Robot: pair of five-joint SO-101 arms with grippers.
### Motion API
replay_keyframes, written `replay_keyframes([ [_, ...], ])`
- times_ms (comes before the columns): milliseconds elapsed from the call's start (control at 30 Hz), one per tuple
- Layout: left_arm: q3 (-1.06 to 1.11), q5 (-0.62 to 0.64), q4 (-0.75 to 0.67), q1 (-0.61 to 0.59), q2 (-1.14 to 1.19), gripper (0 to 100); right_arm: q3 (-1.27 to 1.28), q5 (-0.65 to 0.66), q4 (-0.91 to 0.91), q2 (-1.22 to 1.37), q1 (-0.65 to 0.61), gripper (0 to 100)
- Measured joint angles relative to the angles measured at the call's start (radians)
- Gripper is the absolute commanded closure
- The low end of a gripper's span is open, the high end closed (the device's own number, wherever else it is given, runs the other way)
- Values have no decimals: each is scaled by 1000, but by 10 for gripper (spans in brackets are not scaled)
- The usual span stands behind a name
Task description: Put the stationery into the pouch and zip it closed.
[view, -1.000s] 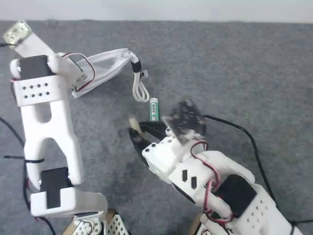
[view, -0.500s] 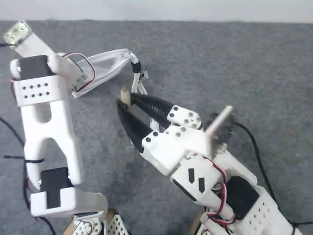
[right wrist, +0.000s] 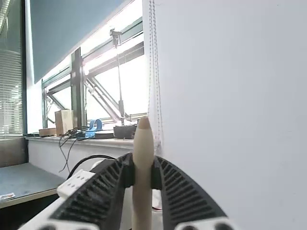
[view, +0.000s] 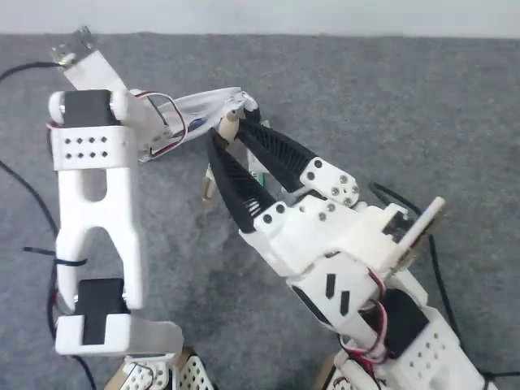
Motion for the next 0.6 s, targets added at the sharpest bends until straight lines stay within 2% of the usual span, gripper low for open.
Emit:
replay_keyframes([
  [200,0,0,0,2,0,991,63,0,-247,37,78,992],
  [467,0,0,2,2,0,991,66,0,-528,318,158,992],
  [600,0,0,2,2,0,991,66,0,-594,411,160,992],
])
